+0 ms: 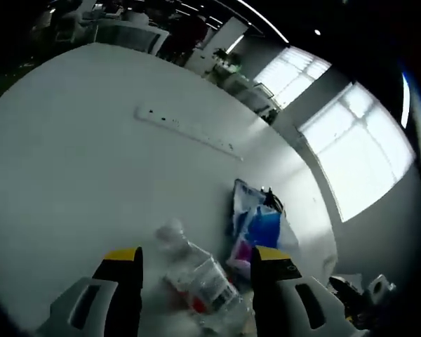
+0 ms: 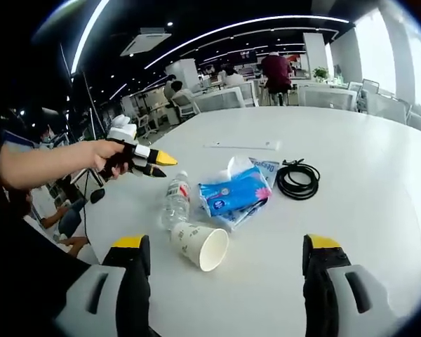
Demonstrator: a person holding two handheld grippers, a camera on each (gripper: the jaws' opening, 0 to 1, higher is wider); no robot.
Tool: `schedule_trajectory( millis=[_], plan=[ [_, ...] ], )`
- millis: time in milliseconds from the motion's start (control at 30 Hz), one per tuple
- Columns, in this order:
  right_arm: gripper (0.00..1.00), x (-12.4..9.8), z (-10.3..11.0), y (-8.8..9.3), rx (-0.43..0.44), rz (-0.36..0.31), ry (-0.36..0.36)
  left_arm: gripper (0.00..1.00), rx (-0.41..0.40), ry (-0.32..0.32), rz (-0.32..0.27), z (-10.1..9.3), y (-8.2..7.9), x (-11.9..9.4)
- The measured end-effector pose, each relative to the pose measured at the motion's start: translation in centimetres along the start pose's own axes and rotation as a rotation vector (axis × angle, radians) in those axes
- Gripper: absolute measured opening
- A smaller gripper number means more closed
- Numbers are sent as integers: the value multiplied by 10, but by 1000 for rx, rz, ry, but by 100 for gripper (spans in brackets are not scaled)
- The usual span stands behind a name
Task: Arrange the tabletop items into an orderly group along one side of the table until the central work area is clear of visible clutter.
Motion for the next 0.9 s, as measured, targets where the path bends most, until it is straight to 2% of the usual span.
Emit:
schedule_trajectory(
  millis=[133, 300, 433, 600, 667, 767, 900],
  plan=[
    [85, 2, 2, 1, -3, 8, -1, 60, -12, -47, 21, -4, 3, 4],
    [84, 3, 3, 5, -2, 13, 3, 51, -47, -77, 38, -6, 1, 10],
    [84, 3, 1, 7, 14, 12, 3, 50, -46, -129, 95, -4, 5, 16],
    [83, 3, -3, 10, 27, 11, 13, 49, -41, -150, 112, -5, 6, 23],
    [83, 3, -5, 11, 32, 12, 16, 46, -44, -178, 153, -2, 11, 27],
    [83, 3, -8, 12, 32, 15, 22, 41, -82, -173, 152, -2, 11, 29],
    [82, 4, -11, 15, 39, 26, 26, 34, -93, -167, 143, -5, 10, 32]
  ],
)
Point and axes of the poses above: the point that each gripper's makers call its tool centre point, and the gripper's own axes: x roughly forward along the fingers, z roughly to its left, y roughly out of its underside, the point moved 7 cm from there along -x, roughly backward along the fingers
